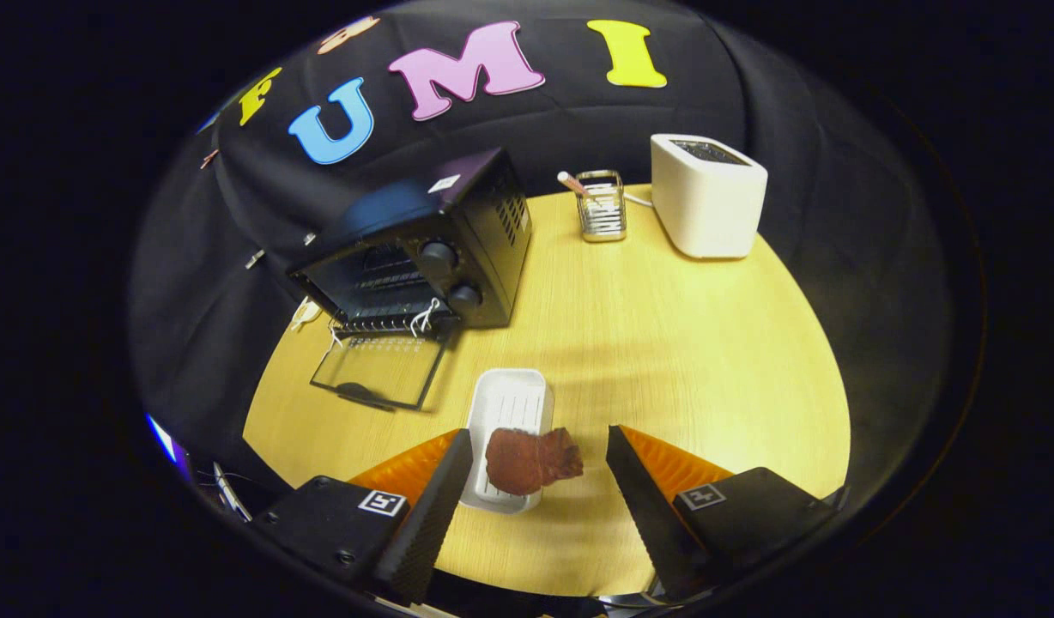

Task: Open the toaster oven, put the food inside, and close the toaster oven door.

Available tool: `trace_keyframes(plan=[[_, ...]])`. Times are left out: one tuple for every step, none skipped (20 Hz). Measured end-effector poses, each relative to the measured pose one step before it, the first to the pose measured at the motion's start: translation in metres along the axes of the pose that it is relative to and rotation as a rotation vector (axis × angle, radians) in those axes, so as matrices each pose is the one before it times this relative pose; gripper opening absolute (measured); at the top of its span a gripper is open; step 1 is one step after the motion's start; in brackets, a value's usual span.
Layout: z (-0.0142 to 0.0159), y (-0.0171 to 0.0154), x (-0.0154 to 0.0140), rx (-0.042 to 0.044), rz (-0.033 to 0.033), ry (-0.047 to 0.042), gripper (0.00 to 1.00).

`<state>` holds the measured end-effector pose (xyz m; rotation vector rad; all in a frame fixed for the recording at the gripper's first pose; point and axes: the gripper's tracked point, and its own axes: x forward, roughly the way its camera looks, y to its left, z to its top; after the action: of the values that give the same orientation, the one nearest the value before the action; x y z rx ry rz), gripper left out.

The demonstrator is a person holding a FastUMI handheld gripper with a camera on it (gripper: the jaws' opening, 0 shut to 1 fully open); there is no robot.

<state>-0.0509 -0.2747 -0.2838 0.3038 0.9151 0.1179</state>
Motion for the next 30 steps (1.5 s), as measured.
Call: trace_keyframes(plan=[[-0.00597, -0.00453, 0.00336, 0.00632, 0.01701, 0.02073, 0.98], [-0.00514, -0.00308, 0.00279, 0.00613, 0.01655, 0.01795, 0.98], [-0.00243, -0.00016, 0.00609, 0.00798, 0.02724, 0.01194, 0.98], [-0.00227, -0.00131, 0.00390, 0.01087, 0.02233, 0.01076, 0.97], [-0.00175, 0.00086, 0.00386, 0.01391, 0.02657, 0.00618, 0.96], [0.00012, 0.00252, 0.00395, 0.02301, 0.02639, 0.00236, 0.94], [0.00012, 0.00272, 0.00300, 0.03153, 0.02795, 0.00028, 0.87], [-0.00129, 0.00411, 0.00228, 0.03316, 0.03024, 0.00613, 0.75], [-0.00259, 0.00021, 0.00304, 0.02643, 0.01157, 0.01405, 0.71], [-0.00221, -0.00120, 0.00088, 0.01982, 0.00359, 0.00886, 0.58], [-0.00085, -0.00194, 0.00075, 0.00902, -0.00298, 0.00294, 0.51], [0.00222, -0.00657, 0.00077, 0.00482, -0.02058, -0.01304, 0.43], [0.00079, -0.00027, 0.00029, 0.01536, 0.00461, -0.00138, 0.35], [-0.00077, 0.00108, 0.00013, 0.02033, 0.01125, 0.01114, 0.26], [0.00104, -0.00036, -0.00014, 0.01403, 0.00219, 0.00047, 0.26], [0.00382, -0.00003, 0.00124, 0.01339, 0.00539, -0.01053, 0.26], [-0.00086, 0.00054, -0.00015, 0.00587, -0.00079, 0.00357, 0.20], [0.00210, 0.00134, -0.00047, 0.00194, 0.00488, -0.00188, 0.19], [-0.00041, 0.00075, -0.00035, 0.00164, 0.00239, 0.00112, 0.18], [0.00058, 0.00141, 0.00181, 0.00337, 0.00173, -0.00519, 0.17], [0.00169, 0.00273, -0.00363, -0.00114, 0.00132, -0.00858, 0.15], [0.00070, 0.00257, -0.00287, -0.00456, -0.00024, -0.00725, 0.14], [0.00243, 0.00250, -0.00306, -0.00055, -0.00529, -0.01258, 0.14], [0.00426, 0.00246, -0.00263, 0.00473, -0.00977, -0.01584, 0.14], [0.00343, 0.00367, -0.00543, 0.00685, -0.00891, -0.01932, 0.14], [0.00445, 0.00497, -0.00572, 0.00600, -0.00576, -0.01877, 0.14], [0.00407, 0.00585, -0.00624, 0.00404, -0.00351, -0.02187, 0.14], [0.00453, 0.00777, -0.00644, 0.00227, 0.00110, -0.02127, 0.14], [0.00389, 0.00741, -0.00575, 0.00375, 0.00078, -0.01853, 0.14], [0.00403, 0.00882, -0.00555, 0.00442, 0.00180, -0.02017, 0.14]])
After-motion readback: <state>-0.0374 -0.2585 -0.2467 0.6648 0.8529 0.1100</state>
